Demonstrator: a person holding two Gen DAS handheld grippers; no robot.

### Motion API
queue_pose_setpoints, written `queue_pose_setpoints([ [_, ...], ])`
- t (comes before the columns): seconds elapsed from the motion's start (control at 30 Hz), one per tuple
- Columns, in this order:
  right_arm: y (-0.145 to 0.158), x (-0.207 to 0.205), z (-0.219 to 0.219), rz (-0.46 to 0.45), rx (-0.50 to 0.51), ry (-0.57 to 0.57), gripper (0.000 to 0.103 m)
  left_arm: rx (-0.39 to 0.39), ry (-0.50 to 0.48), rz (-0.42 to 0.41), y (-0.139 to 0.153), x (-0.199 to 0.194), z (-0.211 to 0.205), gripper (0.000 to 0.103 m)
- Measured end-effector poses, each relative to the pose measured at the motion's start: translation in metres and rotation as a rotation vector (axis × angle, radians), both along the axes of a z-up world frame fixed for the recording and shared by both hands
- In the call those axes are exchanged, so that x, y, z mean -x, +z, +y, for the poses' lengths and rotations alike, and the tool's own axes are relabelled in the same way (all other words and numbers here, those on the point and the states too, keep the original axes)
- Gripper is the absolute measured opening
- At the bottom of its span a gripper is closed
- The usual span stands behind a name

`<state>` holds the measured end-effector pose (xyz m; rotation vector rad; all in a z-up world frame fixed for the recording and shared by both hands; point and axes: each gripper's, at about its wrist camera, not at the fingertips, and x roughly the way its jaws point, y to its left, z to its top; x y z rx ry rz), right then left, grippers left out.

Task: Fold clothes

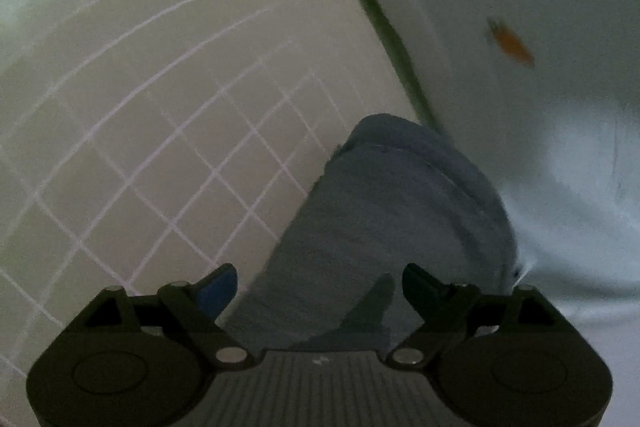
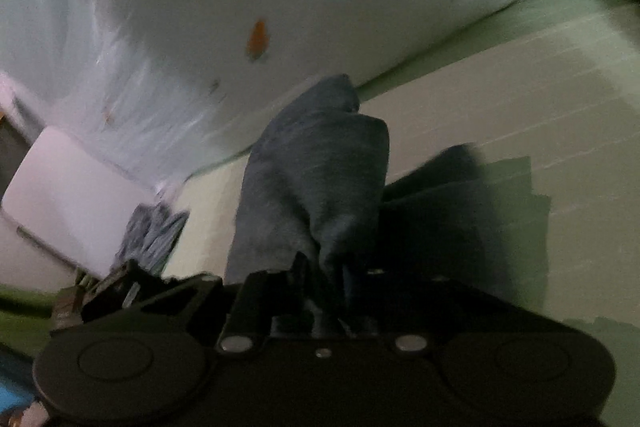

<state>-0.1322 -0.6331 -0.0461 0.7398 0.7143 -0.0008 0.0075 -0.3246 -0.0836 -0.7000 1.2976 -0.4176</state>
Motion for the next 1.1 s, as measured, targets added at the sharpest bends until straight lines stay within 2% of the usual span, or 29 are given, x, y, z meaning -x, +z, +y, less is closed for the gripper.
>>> queue_pose_setpoints([
  [0.03, 0.002, 0.011, -0.007, 0.009, 0.013, -0.033, 0.017, -0.042, -0.045, -0.025, 0.003, 0.0, -0.009, 0.094],
  [0.1, -0.01, 0.02, -0.015, 0.103, 0.1, -0.079, 0.023, -0.103, -0.122, -0.046, 0.003, 0.002, -0.025, 0.094],
  [0.13, -0.018, 0.022, -0.018, 0.159, 0.146, -0.1, 0.034, -0.129, -0.159, -0.051, 0.002, 0.003, -0.032, 0.094],
  [0.17, -0.024, 0.023, -0.021, 0.188, 0.151, -0.12, 0.047, -0.154, -0.195, -0.055, 0.0, 0.004, -0.039, 0.094],
  [0.27, -0.034, 0.029, -0.026, 0.175, 0.06, -0.149, 0.06, -0.194, -0.273, -0.078, 0.001, 0.009, -0.052, 0.094],
  [0.33, -0.039, 0.027, -0.024, 0.194, 0.055, -0.151, 0.076, -0.202, -0.305, -0.09, 0.001, 0.009, -0.058, 0.096],
  [0.4, -0.044, 0.026, -0.023, 0.2, 0.051, -0.148, 0.078, -0.218, -0.336, -0.095, -0.001, 0.007, -0.065, 0.097],
  [0.5, -0.052, 0.028, -0.024, 0.201, -0.007, -0.142, 0.08, -0.234, -0.39, -0.102, -0.011, 0.002, -0.076, 0.097],
  [0.57, -0.057, 0.025, -0.019, 0.204, -0.023, -0.137, 0.085, -0.215, -0.425, -0.111, -0.015, 0.0, -0.081, 0.097],
  [0.63, -0.06, 0.021, -0.012, 0.204, -0.014, -0.161, 0.092, -0.204, -0.457, -0.119, -0.017, 0.001, -0.084, 0.095],
  [0.7, -0.062, 0.016, -0.005, 0.204, 0.002, -0.181, 0.097, -0.205, -0.486, -0.138, -0.02, 0.001, -0.086, 0.087],
  [0.73, -0.062, 0.014, 0.0, 0.207, 0.019, -0.19, 0.097, -0.202, -0.491, -0.146, -0.019, 0.002, -0.085, 0.083],
  [0.8, -0.061, 0.012, 0.008, 0.195, 0.028, -0.19, 0.092, -0.187, -0.498, -0.178, -0.014, 0.003, -0.08, 0.063],
  [0.83, -0.06, 0.013, 0.012, 0.194, 0.02, -0.203, 0.078, -0.182, -0.511, -0.207, -0.01, 0.005, -0.079, 0.06],
  [0.87, -0.059, 0.013, 0.013, 0.203, 0.008, -0.215, 0.059, -0.183, -0.527, -0.237, -0.005, 0.007, -0.079, 0.054],
  [0.9, -0.058, 0.013, 0.014, 0.21, -0.006, -0.227, 0.053, -0.187, -0.547, -0.269, 0.001, 0.008, -0.079, 0.05],
  [0.93, -0.056, 0.017, 0.016, 0.2, -0.04, -0.248, 0.042, -0.19, -0.571, -0.303, 0.008, 0.01, -0.081, 0.049],
  [0.97, -0.053, 0.02, 0.019, 0.192, -0.054, -0.264, 0.037, -0.191, -0.599, -0.337, 0.016, 0.012, -0.083, 0.047],
  [1.1, -0.036, 0.036, 0.037, 0.154, -0.046, -0.352, 0.031, -0.137, -0.689, -0.437, 0.045, 0.017, -0.089, 0.045],
])
